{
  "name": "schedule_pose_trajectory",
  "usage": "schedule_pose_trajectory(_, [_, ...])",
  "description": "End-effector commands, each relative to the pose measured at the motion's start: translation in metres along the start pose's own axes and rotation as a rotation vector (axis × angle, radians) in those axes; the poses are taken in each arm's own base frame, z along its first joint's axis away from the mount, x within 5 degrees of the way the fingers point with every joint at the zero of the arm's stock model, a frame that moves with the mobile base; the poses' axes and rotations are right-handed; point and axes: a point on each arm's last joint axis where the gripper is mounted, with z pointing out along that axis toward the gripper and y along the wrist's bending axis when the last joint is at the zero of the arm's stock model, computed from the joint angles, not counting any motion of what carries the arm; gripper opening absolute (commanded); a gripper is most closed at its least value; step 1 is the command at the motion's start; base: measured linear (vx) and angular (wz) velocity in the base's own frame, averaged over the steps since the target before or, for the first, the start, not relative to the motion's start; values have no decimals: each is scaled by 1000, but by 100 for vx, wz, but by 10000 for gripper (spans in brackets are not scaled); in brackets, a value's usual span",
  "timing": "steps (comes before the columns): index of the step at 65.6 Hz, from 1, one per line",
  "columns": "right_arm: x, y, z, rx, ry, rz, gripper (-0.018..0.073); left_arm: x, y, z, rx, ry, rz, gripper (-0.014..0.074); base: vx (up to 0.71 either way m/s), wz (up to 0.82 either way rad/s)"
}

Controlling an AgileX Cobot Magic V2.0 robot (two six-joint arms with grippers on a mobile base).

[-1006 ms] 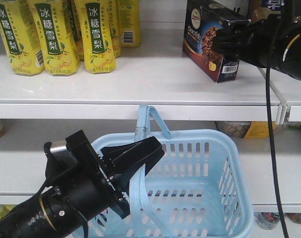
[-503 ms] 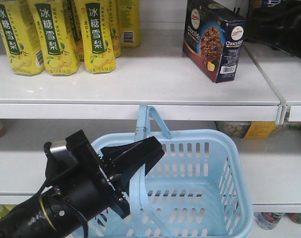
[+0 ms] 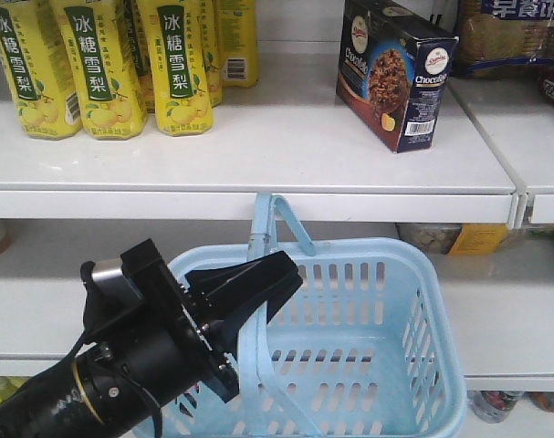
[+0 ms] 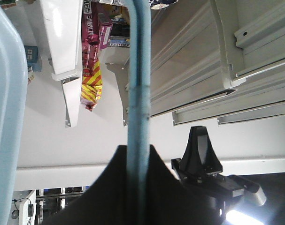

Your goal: Left arm holds basket, right arm returns cookies

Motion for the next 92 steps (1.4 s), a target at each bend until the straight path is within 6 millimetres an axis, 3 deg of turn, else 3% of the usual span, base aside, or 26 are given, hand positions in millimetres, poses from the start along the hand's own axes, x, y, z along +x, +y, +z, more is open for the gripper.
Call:
schedule_pose_trajectory(1, [-3,-9,-18,36,-101,-22,-11,1,-29,3,188,3,0,0,0,0])
schedule_pose_trajectory(25, [72,-28,-70,77,-131,10,-7,1,-29,3,188,3,0,0,0,0])
schedule_pose_trajectory(51, [138,-37,-84,84,-107,8,-6,1,-29,3,188,3,0,0,0,0])
schedule_pose_trajectory(92, [142,-37,-83,87,-100,6,-6,1,-29,3,188,3,0,0,0,0])
